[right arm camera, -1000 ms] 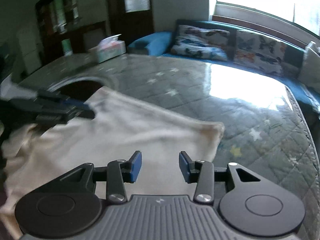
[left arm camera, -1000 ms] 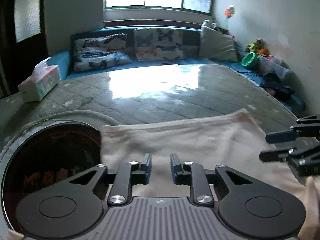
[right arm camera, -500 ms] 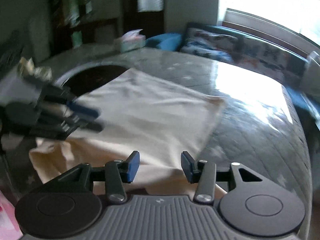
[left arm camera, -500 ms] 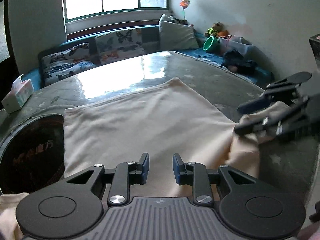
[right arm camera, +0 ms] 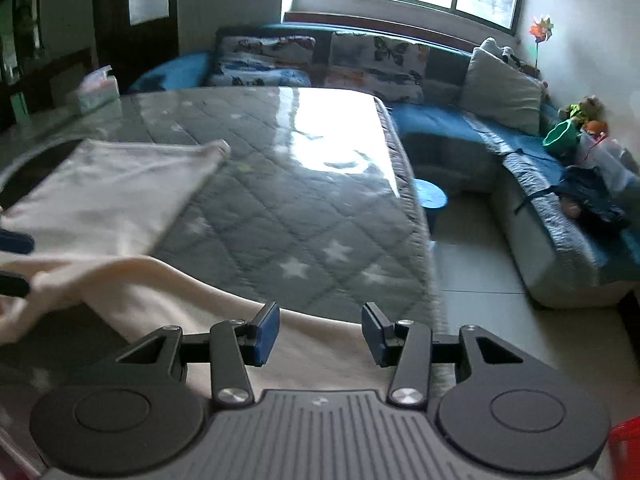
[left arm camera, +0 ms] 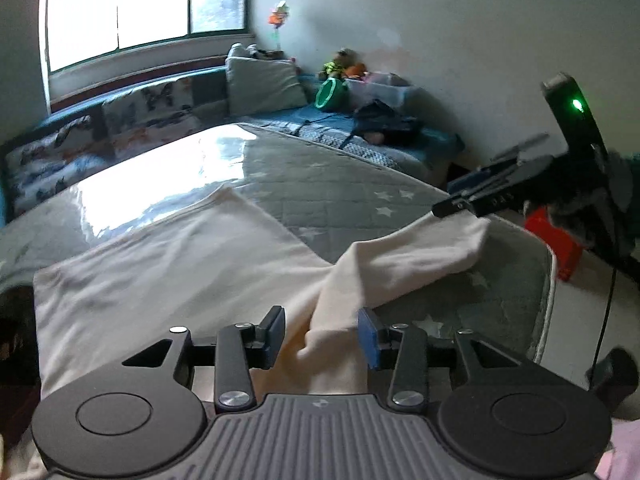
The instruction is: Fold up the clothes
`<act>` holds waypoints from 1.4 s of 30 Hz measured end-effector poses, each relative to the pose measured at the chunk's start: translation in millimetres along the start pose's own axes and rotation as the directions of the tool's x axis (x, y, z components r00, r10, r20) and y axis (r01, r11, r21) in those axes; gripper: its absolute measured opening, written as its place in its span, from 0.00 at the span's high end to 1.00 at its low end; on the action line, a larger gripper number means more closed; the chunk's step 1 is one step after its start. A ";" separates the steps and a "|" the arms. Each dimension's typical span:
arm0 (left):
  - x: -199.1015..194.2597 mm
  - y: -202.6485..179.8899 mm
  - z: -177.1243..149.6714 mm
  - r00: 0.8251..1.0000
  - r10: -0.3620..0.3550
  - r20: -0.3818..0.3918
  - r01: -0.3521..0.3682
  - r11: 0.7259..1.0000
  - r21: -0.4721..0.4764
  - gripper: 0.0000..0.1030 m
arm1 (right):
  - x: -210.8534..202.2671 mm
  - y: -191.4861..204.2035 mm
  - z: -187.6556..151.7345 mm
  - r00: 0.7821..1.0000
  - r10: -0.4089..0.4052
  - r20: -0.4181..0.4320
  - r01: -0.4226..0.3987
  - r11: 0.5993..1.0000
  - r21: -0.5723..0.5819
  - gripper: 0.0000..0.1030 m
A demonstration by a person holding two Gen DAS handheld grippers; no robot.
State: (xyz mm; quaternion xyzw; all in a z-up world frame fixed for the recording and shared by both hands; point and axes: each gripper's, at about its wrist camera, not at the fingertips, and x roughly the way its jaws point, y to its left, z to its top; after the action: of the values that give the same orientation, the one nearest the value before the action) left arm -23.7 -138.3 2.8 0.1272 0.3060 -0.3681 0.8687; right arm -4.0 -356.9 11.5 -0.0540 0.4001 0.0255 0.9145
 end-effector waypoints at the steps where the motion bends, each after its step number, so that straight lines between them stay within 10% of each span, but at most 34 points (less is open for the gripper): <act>1: 1.8 -2.1 1.0 1.000 -0.003 0.000 0.003 1.000 0.010 0.58 | 2.5 -1.8 -0.2 1.000 -0.006 -0.008 0.006 1.000 -0.009 0.56; 12: 18.9 -10.7 5.0 1.000 -0.020 -0.020 0.021 0.998 0.061 0.61 | 28.2 -16.3 1.5 0.995 0.004 -0.098 -0.010 0.998 -0.058 0.59; 17: 21.5 -10.8 4.0 0.999 -0.020 -0.029 0.022 0.998 0.063 0.79 | 28.7 -12.7 8.8 0.995 -0.017 -0.094 0.009 0.996 -0.090 0.93; 24: 16.2 -8.2 3.3 0.999 -0.044 -0.006 0.044 0.997 0.059 0.93 | 6.2 -5.4 29.8 0.995 -0.083 0.054 0.091 0.980 -0.175 0.95; 30: 4.8 -5.8 1.1 0.991 -0.125 0.040 0.122 0.990 0.065 0.93 | -33.9 -11.7 42.1 0.945 -0.148 0.293 0.187 0.976 -0.112 0.95; 42: 11.2 -28.7 -13.7 0.960 -0.278 -0.033 0.279 0.940 0.197 0.92 | -23.7 -65.7 -19.8 0.968 -0.243 0.066 0.225 0.952 0.206 0.91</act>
State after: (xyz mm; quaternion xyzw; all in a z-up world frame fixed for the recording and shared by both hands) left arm -44.2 -158.5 -14.8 0.1701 0.2844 -0.5157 0.7901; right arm -28.6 -424.6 20.7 -0.0093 0.3495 -0.1204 0.9291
